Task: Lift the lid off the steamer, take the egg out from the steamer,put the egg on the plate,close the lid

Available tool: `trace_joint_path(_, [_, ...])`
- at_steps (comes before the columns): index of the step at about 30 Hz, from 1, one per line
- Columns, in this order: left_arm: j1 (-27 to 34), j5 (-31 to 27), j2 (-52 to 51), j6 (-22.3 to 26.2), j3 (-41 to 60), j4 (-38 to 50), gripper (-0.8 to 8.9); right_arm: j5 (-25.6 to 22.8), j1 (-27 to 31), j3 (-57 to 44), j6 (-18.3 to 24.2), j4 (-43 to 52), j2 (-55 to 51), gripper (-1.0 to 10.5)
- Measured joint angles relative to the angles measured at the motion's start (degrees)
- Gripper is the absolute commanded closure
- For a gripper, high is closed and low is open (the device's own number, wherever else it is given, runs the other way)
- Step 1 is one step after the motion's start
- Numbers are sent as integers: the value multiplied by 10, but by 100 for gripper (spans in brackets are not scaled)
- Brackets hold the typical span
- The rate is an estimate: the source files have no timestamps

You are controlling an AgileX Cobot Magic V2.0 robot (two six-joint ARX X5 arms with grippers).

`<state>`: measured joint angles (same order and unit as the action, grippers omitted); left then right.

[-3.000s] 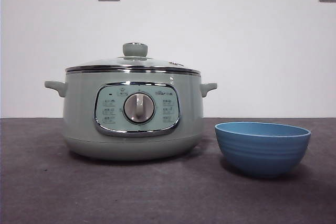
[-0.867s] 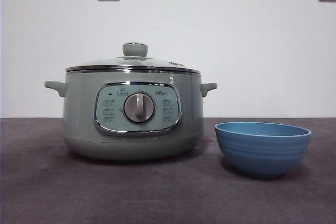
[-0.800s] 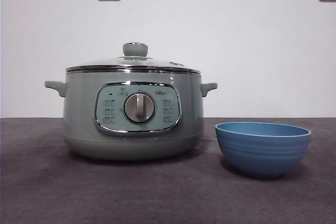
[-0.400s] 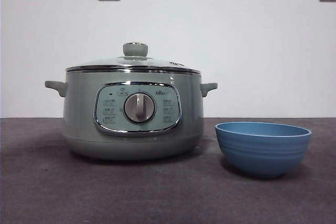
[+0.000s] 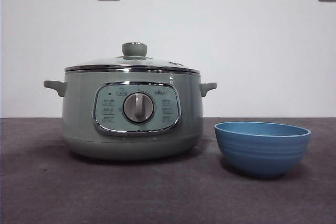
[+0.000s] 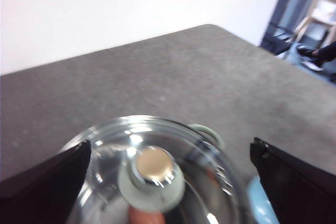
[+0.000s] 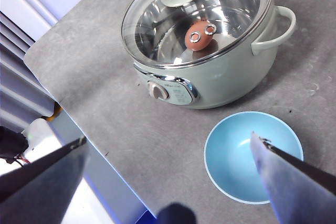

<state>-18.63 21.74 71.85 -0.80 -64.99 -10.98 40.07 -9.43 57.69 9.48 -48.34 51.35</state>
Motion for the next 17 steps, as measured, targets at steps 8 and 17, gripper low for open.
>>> trace_joint_path(8, [-35, -60, 102, 17, 0, 80, 247, 0, 0, 0, 0, 0, 0, 379])
trace_joint_path(17, [-48, -67, 165, 23, 0, 112, 248, 0, 0, 0, 0, 0, 0, 379])
